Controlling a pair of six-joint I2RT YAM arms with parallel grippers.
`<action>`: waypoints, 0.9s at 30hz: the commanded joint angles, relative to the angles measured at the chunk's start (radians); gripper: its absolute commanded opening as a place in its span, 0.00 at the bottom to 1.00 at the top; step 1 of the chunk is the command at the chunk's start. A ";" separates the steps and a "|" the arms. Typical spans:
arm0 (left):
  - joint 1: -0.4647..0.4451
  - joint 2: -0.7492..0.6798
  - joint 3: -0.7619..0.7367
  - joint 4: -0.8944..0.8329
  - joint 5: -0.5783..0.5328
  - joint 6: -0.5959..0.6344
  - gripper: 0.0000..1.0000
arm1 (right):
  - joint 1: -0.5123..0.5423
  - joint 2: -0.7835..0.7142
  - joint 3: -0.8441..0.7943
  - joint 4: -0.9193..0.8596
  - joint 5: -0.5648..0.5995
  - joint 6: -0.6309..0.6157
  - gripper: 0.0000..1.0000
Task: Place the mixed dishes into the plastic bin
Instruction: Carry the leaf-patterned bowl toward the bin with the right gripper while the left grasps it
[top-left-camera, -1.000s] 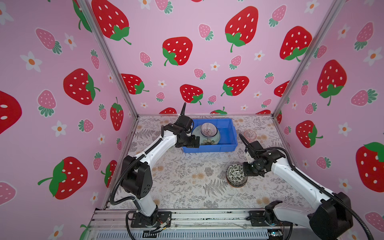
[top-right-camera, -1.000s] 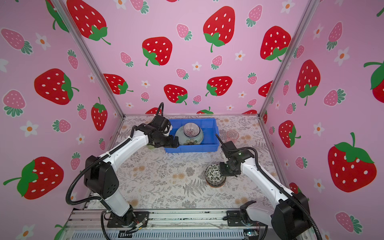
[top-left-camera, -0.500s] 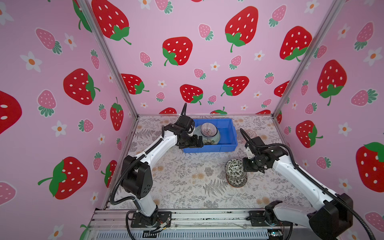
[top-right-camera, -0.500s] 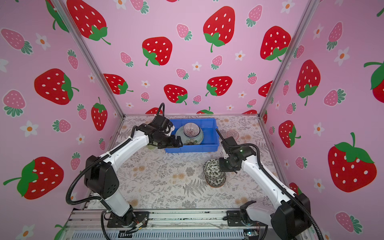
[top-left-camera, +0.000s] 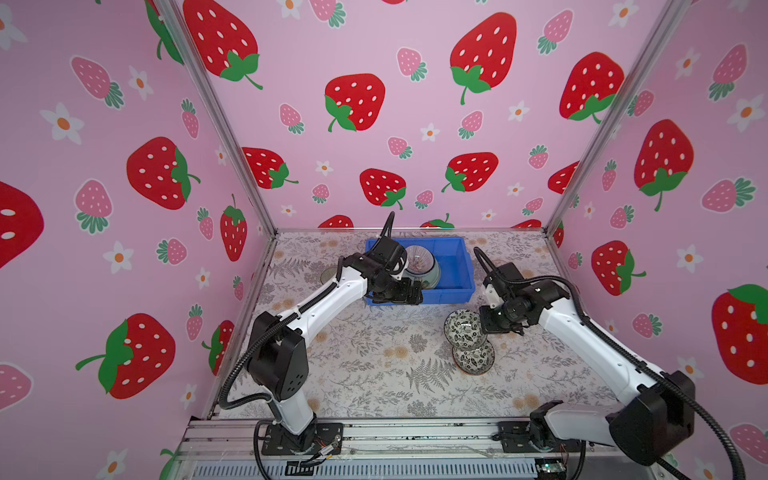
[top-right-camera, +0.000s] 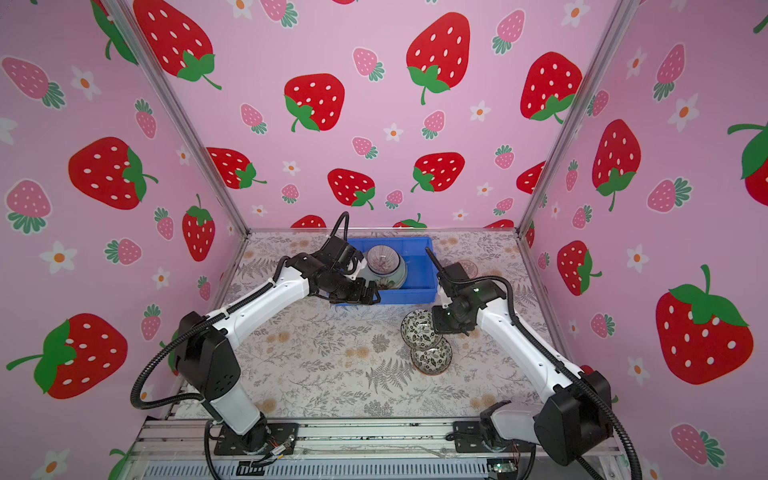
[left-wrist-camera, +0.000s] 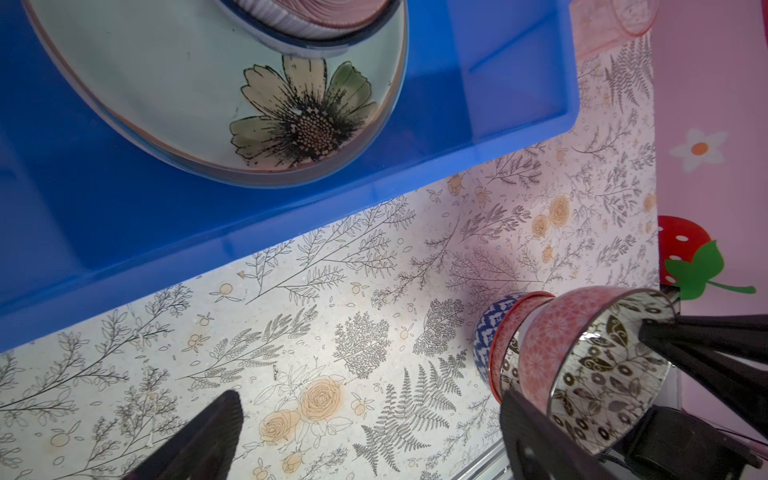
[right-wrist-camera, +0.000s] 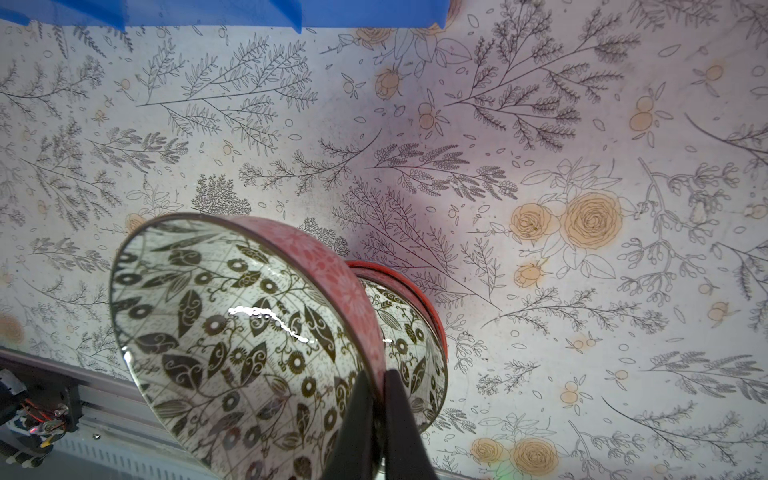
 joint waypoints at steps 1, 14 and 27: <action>-0.014 0.020 -0.007 0.009 0.022 -0.014 0.99 | 0.024 0.030 0.054 0.013 -0.018 -0.007 0.00; -0.070 0.033 -0.008 0.004 0.012 -0.010 0.99 | 0.087 0.174 0.209 0.040 -0.014 -0.012 0.00; -0.086 0.060 -0.007 0.002 0.024 -0.011 0.76 | 0.108 0.228 0.265 0.052 -0.014 -0.014 0.00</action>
